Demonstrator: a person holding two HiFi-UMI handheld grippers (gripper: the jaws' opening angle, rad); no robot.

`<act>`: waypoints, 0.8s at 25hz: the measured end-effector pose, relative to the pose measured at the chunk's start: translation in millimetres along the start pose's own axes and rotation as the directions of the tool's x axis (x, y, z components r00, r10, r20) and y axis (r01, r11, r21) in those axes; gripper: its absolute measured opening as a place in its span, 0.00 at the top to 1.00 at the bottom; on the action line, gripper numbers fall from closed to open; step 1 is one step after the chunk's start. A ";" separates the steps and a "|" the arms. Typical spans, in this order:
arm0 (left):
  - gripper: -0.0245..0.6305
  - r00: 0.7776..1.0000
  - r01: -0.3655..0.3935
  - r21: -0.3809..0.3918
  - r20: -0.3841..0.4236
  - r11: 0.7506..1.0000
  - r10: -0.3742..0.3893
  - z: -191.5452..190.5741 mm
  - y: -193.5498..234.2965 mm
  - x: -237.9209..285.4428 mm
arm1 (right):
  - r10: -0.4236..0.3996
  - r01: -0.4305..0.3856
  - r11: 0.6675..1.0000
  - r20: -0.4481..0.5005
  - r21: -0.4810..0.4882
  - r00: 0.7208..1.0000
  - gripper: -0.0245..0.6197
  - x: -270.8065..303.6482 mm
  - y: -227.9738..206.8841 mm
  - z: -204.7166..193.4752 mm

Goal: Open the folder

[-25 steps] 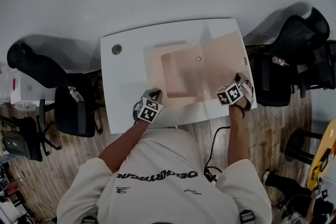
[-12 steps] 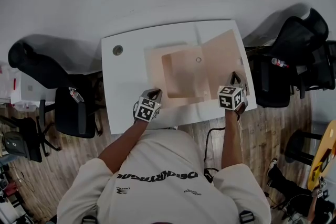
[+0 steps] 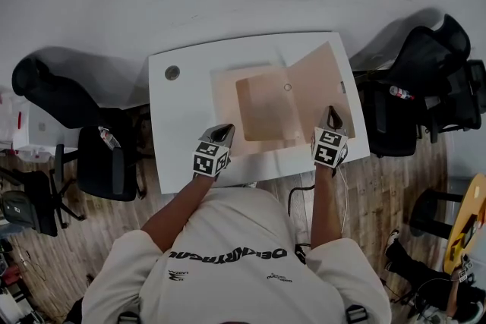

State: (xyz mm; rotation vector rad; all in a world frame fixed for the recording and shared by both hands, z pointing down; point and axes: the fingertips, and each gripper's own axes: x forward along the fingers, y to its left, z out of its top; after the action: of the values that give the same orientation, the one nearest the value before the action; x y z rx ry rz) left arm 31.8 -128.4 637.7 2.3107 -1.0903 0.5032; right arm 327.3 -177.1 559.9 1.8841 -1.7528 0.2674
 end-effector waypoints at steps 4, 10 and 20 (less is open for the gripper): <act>0.96 0.998 0.010 -0.016 0.055 1.000 -0.009 15.0 -3.9 -10.4 | 0.029 -0.035 0.994 0.059 0.103 0.998 0.97 -13.1 11.5 8.0; 0.96 0.994 0.026 0.001 0.104 1.000 -0.026 29.8 -8.4 -22.8 | 0.078 -0.098 0.979 0.118 0.176 0.990 0.97 -30.5 39.1 16.0; 0.96 0.982 0.016 0.064 0.186 0.998 -0.027 52.0 -11.5 -41.8 | 0.148 -0.203 0.945 0.217 0.255 0.965 0.97 -52.9 83.5 36.5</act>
State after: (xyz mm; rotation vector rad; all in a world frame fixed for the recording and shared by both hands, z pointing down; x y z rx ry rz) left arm 21.1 -128.9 570.9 2.4612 -1.1493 0.3208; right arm 231.7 -150.5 524.5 2.0029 -2.1158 0.4255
